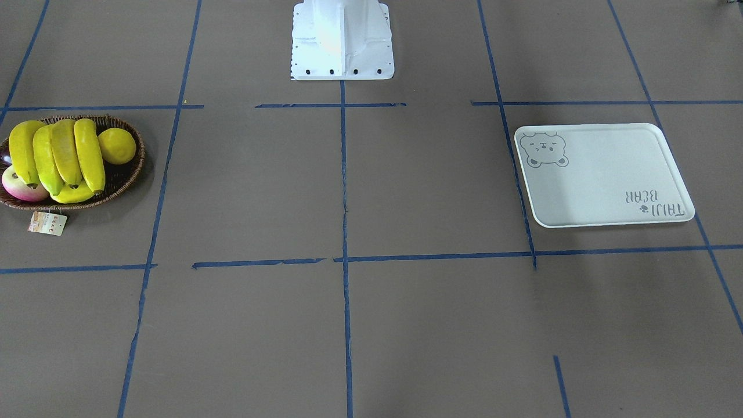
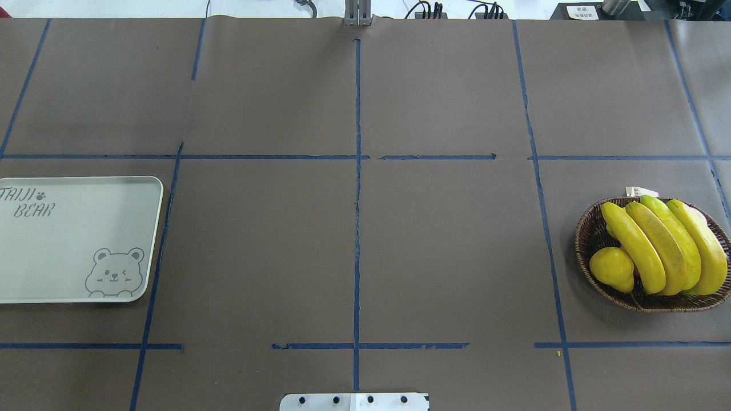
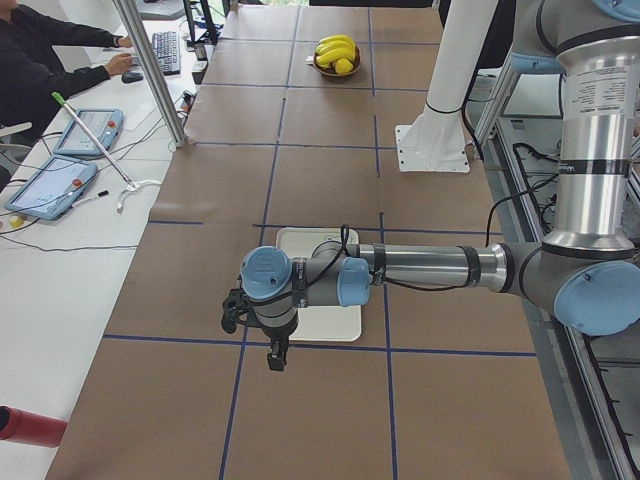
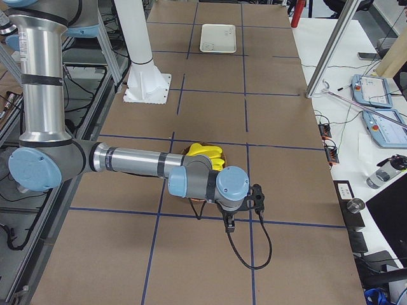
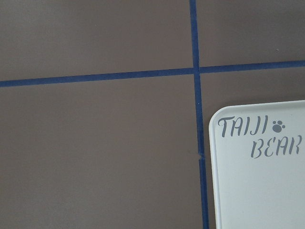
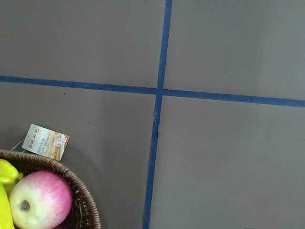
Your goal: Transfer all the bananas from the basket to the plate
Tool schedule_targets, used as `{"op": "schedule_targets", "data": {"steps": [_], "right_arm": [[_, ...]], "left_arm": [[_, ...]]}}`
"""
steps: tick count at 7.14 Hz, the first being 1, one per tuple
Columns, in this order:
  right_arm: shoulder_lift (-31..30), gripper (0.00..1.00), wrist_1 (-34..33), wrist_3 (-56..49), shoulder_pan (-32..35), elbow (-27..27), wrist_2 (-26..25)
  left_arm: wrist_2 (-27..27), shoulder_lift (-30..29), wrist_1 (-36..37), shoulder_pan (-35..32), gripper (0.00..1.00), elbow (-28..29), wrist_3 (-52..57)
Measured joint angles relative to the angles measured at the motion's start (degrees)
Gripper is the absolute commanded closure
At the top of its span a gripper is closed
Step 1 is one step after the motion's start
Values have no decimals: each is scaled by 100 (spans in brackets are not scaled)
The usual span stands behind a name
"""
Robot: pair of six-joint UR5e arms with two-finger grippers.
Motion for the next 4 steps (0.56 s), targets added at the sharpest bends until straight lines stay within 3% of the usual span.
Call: {"op": "schedule_targets", "data": {"steps": [4], "right_arm": [[244,0,-35,74,-221,246,-166]], "left_arm": [[0,-12,0,0,0,-8,-17]]}}
